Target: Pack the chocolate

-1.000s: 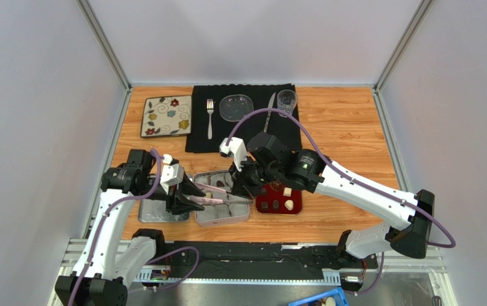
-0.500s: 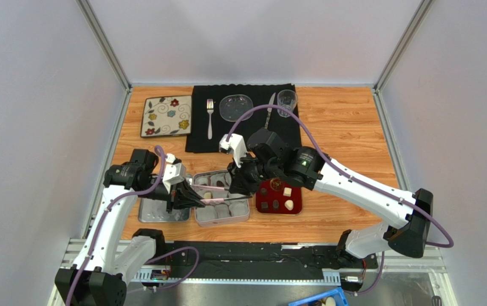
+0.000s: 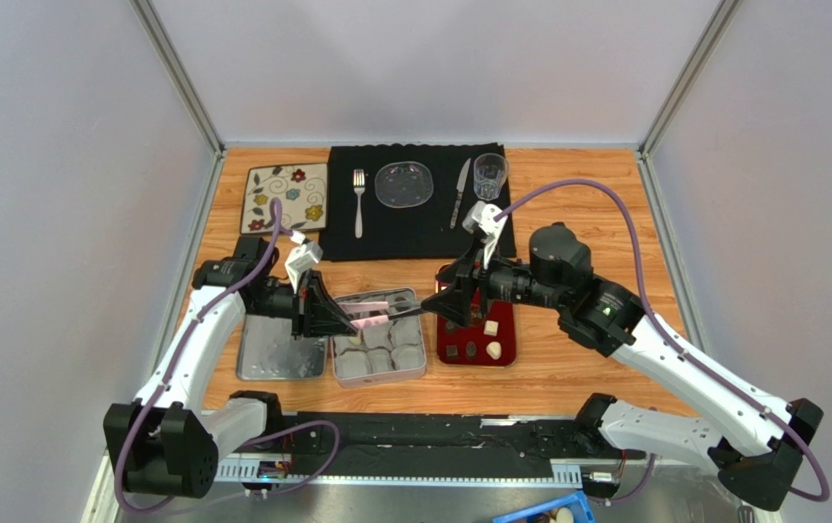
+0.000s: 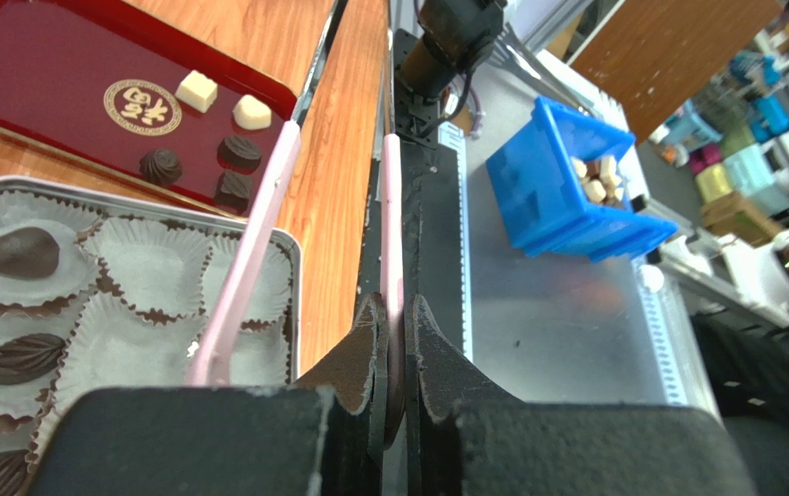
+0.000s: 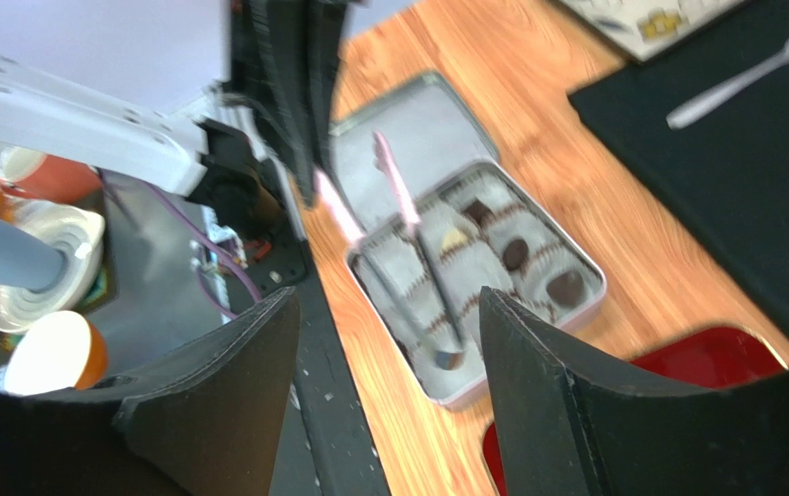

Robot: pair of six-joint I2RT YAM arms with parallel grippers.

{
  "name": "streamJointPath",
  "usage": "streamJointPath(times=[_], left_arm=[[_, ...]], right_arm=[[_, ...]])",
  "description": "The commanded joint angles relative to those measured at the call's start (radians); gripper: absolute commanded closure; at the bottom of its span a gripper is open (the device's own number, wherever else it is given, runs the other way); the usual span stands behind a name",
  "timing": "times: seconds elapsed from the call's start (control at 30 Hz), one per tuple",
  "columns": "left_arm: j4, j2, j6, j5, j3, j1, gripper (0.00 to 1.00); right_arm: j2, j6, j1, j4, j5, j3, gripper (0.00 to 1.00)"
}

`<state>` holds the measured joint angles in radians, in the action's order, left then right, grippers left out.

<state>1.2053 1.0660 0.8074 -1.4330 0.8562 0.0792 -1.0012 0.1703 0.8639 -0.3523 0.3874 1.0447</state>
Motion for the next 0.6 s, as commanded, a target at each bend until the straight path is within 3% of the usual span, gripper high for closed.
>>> streamJointPath(times=[0.0,0.57], left_arm=[[-0.067,0.026,-0.134,-0.331,0.064,0.004,1.0],[-0.064,0.005,-0.197,-0.333,0.145,0.016,1.0]], right_arm=[[0.021,0.073,-0.016,0.16,0.077,-0.052,0.32],[-0.068,0.23,-0.071,0.455,0.209,-0.175,0.27]])
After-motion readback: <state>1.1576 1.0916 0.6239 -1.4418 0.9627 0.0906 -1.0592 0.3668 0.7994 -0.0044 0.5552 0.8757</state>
